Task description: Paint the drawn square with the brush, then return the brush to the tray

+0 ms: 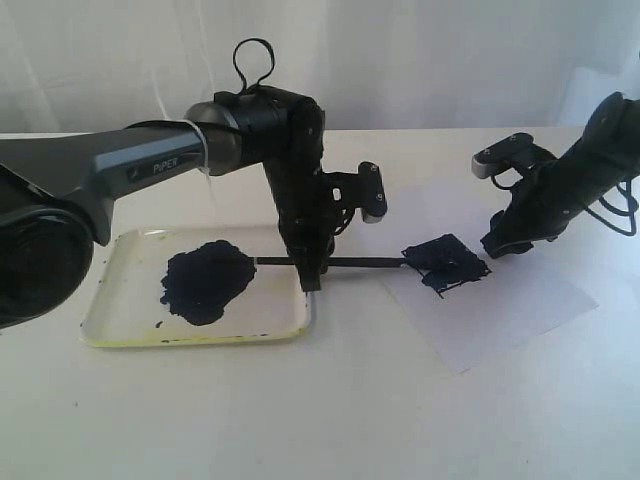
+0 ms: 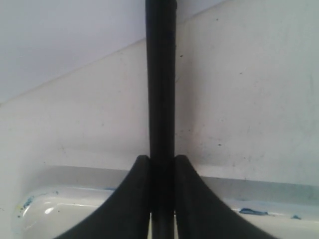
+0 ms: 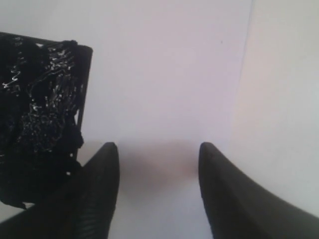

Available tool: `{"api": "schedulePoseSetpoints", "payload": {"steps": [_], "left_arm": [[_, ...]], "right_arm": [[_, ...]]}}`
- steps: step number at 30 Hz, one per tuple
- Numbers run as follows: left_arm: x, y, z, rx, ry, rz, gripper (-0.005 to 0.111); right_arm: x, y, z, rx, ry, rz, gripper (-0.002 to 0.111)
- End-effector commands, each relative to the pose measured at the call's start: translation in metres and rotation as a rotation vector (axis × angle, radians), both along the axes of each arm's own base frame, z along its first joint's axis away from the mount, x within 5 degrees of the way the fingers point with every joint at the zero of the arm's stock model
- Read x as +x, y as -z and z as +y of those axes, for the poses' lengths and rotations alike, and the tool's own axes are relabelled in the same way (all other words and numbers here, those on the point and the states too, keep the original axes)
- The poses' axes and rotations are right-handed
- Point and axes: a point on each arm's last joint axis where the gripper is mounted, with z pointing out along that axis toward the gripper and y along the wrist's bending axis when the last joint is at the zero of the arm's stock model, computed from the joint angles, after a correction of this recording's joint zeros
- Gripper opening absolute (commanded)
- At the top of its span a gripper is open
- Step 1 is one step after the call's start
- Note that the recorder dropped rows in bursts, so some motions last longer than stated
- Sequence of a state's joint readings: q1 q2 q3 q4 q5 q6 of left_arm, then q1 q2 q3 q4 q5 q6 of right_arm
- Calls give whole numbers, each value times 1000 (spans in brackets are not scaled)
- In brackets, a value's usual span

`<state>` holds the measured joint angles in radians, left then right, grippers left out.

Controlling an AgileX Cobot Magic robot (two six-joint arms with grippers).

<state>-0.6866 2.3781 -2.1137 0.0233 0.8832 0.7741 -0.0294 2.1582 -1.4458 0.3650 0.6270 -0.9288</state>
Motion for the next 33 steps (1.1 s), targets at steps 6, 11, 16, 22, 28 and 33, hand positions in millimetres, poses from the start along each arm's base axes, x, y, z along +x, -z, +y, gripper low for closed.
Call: {"api": "schedulePoseSetpoints", "payload": {"steps": [6, 11, 16, 22, 28, 33], "left_arm": [[-2, -1, 8, 91, -24, 17, 0], [-2, -4, 9, 91, -28, 18, 0], [-3, -16, 11, 82, -29, 4, 0], [-5, -22, 16, 130, -27, 5, 0], [-4, -22, 16, 127, -43, -5, 0], [-3, -22, 16, 118, -43, -16, 0]], "right_arm": [[-1, 9, -1, -14, -19, 24, 47], [-1, 9, -1, -14, -19, 24, 47], [-1, 9, -1, -14, -19, 24, 47], [-1, 9, -1, -14, -19, 24, 47], [-1, 9, -1, -14, -19, 24, 47], [-1, 9, -1, -14, -19, 24, 47]]}}
